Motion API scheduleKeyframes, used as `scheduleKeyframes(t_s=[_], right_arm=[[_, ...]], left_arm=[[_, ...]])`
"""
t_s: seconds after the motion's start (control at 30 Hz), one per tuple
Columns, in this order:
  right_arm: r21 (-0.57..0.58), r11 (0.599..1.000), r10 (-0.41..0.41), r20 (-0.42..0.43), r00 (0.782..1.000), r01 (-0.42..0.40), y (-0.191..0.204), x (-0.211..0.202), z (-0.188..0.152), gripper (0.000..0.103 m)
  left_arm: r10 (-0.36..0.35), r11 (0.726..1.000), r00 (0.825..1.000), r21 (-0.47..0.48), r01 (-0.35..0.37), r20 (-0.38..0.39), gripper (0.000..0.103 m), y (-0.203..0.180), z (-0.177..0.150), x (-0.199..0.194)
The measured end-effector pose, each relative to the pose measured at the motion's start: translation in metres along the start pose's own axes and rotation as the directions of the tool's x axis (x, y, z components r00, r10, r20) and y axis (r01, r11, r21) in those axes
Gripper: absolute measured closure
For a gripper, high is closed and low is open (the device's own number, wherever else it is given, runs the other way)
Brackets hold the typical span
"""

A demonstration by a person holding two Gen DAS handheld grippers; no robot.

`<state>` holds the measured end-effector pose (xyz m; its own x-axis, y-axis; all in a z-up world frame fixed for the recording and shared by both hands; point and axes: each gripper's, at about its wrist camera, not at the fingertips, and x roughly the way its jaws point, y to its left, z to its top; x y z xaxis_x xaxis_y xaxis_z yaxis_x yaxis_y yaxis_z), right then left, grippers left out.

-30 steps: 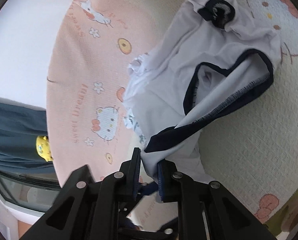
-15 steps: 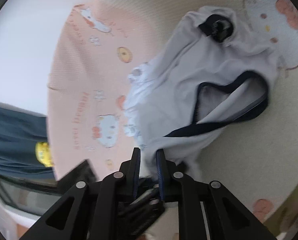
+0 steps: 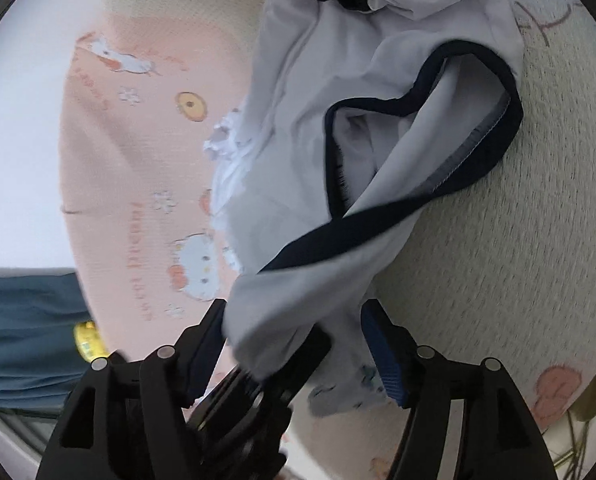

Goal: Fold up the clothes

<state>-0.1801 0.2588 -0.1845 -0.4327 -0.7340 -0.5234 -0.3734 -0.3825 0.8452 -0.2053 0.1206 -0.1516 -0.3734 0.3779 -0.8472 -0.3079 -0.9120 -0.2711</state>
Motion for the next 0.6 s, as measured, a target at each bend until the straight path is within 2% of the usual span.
scheduleKeyframes(t_s=[0.07, 0.13, 0.17, 0.27, 0.33, 0.43, 0.6], right_arm=[[0.015, 1.000, -0.007, 0.005, 1.000, 0.007, -0.001, 0.006, 0.000, 0.036], [0.038, 0.999, 0.005, 0.007, 1.000, -0.006, -0.003, 0.012, -0.001, 0.041], [0.050, 0.998, 0.023, 0.007, 1.000, -0.024, -0.004, 0.015, -0.003, 0.054], [0.055, 0.998, 0.022, 0.002, 1.000, -0.023, -0.003, 0.020, -0.007, 0.076], [0.045, 0.999, 0.022, 0.005, 1.000, -0.022, 0.000, 0.019, -0.010, 0.077], [-0.048, 0.998, 0.031, 0.000, 1.000, -0.031, 0.021, 0.015, -0.023, 0.079], [-0.201, 0.978, 0.046, -0.009, 0.999, -0.047, 0.057, 0.009, -0.045, 0.091]], left_arm=[[-0.020, 1.000, 1.000, 0.002, 0.020, -0.007, 0.092, 0.000, -0.002, -0.001], [-0.032, 0.999, 0.999, 0.010, 0.032, -0.017, 0.092, -0.002, -0.003, -0.002], [-0.022, 0.999, 1.000, 0.023, 0.022, -0.016, 0.093, -0.003, -0.004, -0.003], [-0.004, 0.999, 1.000, 0.055, 0.004, -0.004, 0.093, -0.004, -0.006, -0.007], [-0.026, 0.999, 1.000, 0.036, 0.026, 0.008, 0.093, 0.001, -0.007, -0.014], [-0.058, 0.998, 0.998, 0.000, 0.058, 0.035, 0.093, 0.010, -0.007, -0.031], [-0.023, 1.000, 0.996, 0.006, 0.022, 0.083, 0.093, 0.017, -0.024, -0.070]])
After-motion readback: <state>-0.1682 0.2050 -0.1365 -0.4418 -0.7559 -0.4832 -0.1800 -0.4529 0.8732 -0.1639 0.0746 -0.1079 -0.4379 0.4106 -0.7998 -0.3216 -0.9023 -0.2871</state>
